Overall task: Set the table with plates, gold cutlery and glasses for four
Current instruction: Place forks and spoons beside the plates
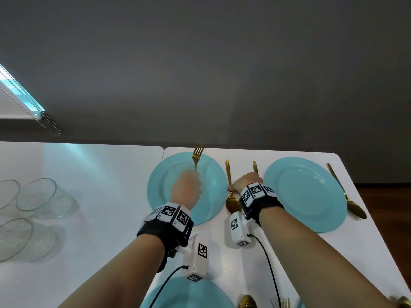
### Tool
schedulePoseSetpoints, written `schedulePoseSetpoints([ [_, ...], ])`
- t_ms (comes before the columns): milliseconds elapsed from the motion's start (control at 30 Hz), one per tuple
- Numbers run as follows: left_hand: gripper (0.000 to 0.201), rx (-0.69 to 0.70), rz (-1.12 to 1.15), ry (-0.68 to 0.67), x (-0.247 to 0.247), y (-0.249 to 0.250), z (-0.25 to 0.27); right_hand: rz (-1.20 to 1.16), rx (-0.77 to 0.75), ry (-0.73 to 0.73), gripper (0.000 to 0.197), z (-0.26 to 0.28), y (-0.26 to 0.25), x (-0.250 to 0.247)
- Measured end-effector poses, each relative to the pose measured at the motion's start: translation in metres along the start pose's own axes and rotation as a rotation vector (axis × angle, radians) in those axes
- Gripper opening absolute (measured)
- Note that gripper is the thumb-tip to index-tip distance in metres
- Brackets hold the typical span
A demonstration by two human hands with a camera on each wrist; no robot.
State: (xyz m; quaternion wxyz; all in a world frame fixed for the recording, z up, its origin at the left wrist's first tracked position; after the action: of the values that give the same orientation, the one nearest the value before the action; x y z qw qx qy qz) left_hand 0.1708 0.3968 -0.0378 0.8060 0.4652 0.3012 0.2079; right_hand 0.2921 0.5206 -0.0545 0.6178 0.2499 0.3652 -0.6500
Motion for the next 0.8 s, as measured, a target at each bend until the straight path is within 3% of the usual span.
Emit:
schedulePoseSetpoints([
  [67, 0.024, -0.004, 0.002, 0.0, -0.001, -0.001, 0.0, -0.075, -0.006, 0.011, 0.031, 0.0, -0.001, 0.002],
  [167, 0.025, -0.014, 0.005, -0.003, -0.002, -0.003, 0.0, -0.009, -0.015, 0.068, 0.045, -0.002, -0.002, 0.004],
  [333, 0.026, -0.018, 0.0, -0.005, -0.004, -0.004, 0.0, -0.02, 0.027, 0.006, 0.044, 0.002, -0.005, -0.002],
  [433, 0.026, -0.008, 0.004, -0.011, -0.007, -0.005, 0.002, 0.012, 0.016, 0.044, 0.04, 0.012, -0.009, -0.012],
  [500, 0.026, -0.003, -0.001, -0.018, -0.011, -0.005, 0.003, 0.062, -0.123, 0.135, 0.03, 0.024, -0.016, -0.02],
  [567, 0.025, 0.004, -0.016, -0.039, -0.016, -0.005, 0.006, 0.023, -0.363, 0.259, 0.022, 0.049, -0.027, -0.023],
  [667, 0.025, 0.045, -0.075, -0.117, -0.023, -0.001, 0.012, 0.183, -0.728, 0.346, 0.027, 0.094, -0.051, -0.018],
  [733, 0.022, 0.077, -0.127, -0.176, -0.031, 0.003, 0.017, 0.381, -0.815, 0.341, 0.029, 0.112, -0.064, -0.012],
  [800, 0.017, 0.082, -0.143, -0.222, -0.045, 0.003, 0.023, 0.532, -0.802, 0.321, 0.03, 0.125, -0.074, -0.009],
])
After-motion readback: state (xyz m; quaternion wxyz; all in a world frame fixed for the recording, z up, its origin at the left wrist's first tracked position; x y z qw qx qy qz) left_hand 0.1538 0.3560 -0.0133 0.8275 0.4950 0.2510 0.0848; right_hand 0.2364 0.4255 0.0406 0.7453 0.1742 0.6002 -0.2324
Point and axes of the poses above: each hand's wrist, its own z-axis away from the middle knuckle, its own x-axis out of the palm, y = z × x, the point moved 2 cm from there along -z, towards the middle knuckle, and after that the axes turned 3 degrees about z, right-handed, at the moved point
